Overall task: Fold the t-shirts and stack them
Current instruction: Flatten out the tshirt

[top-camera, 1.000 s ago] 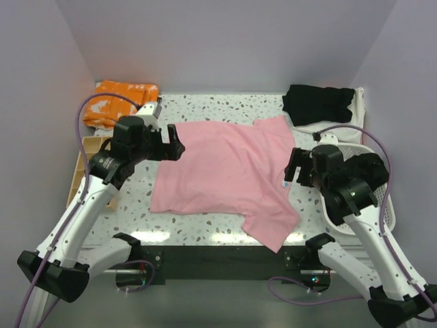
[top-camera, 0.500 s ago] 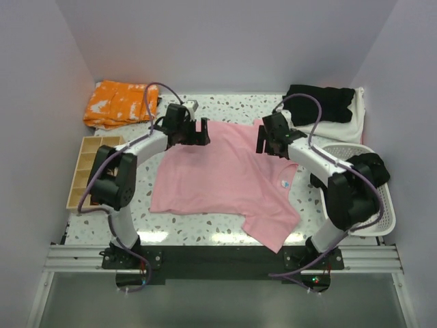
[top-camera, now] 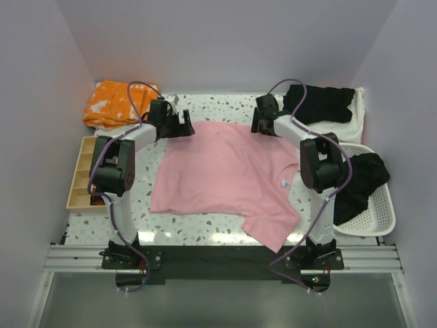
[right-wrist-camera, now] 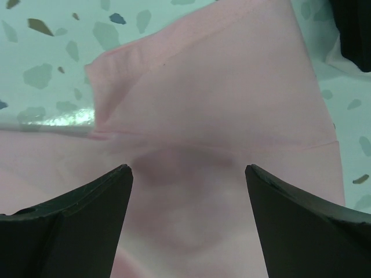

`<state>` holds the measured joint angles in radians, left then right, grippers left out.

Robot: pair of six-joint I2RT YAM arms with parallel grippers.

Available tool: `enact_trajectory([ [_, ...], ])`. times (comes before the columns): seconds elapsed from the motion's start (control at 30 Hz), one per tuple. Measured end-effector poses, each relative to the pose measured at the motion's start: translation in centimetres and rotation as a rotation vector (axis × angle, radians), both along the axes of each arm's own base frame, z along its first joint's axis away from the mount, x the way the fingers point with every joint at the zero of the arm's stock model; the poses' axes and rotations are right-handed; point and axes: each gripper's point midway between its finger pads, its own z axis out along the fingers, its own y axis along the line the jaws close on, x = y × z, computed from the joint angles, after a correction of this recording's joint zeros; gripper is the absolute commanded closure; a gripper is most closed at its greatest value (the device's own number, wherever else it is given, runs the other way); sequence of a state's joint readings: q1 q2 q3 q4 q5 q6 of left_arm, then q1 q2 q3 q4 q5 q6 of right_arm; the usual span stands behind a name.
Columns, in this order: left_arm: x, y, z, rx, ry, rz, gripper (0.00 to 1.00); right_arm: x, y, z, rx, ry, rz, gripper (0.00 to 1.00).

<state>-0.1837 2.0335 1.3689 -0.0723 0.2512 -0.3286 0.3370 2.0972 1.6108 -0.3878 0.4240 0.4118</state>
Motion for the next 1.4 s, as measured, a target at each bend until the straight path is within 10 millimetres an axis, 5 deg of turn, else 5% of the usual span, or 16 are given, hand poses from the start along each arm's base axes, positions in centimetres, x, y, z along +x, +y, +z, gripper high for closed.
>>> enact_trajectory([
  [0.17,-0.5,1.8,-1.2,0.035,0.034,0.036,0.00,1.0,-2.0,-4.2,0.059,0.090,-0.035,0.18],
  [0.37,-1.0,3.0,-2.2,0.068,0.055,0.053,0.00,3.8,-1.7,-4.1,0.139,0.077,-0.012,0.17],
  [0.67,-0.5,7.4,-2.6,0.133,0.055,0.144,0.00,8.7,2.1,-3.4,0.237,0.020,0.141,0.16],
  [0.93,-0.7,8.3,-2.6,0.185,0.058,0.131,0.00,9.4,3.5,-2.9,0.288,-0.011,0.244,0.14],
  [1.2,-0.5,7.6,-0.2,0.140,0.018,0.116,0.00,8.2,3.3,-0.4,0.275,-0.048,0.286,0.14],
  [1.4,3.1,8.3,3.6,0.097,-0.055,0.200,0.00,9.9,2.6,2.3,0.258,-0.118,0.279,0.14],
])
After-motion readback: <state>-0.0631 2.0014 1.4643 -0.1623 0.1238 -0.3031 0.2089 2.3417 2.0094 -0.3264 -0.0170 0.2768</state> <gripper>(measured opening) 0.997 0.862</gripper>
